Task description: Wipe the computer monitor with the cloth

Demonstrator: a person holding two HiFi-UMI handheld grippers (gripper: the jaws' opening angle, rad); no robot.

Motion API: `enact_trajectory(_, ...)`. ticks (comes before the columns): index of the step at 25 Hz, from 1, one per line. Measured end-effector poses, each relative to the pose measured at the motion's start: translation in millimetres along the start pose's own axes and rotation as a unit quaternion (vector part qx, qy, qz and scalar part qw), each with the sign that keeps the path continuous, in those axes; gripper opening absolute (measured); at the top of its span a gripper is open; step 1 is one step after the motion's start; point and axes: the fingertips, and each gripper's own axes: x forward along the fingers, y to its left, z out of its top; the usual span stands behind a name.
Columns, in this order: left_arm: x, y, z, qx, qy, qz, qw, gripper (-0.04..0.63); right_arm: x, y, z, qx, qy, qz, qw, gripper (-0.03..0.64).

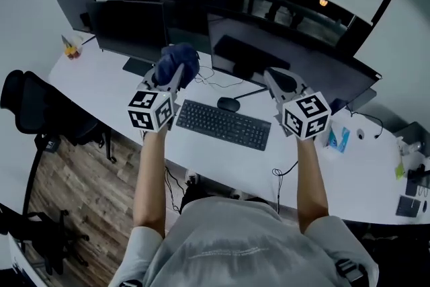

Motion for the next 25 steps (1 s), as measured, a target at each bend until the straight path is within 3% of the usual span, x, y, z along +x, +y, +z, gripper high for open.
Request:
enact_trajectory(7, 84, 43, 13, 0.010, -0.001, -0.055, 0.9984, 0.069, 28, -18, 0, 0.012, 0.020, -0.068, 0.997, 0.002)
enact_trajectory(18, 182, 66, 31, 0.084, -0.005, -0.103, 0.9911, 0.069, 52, -49, -6, 0.053, 0.036, -0.157, 0.986, 0.002)
enact_trajectory(25, 188, 44, 46, 0.157, -0.048, -0.160, 0.9734, 0.069, 58, -57, -11, 0.067, 0.032, -0.189, 0.979, 0.002)
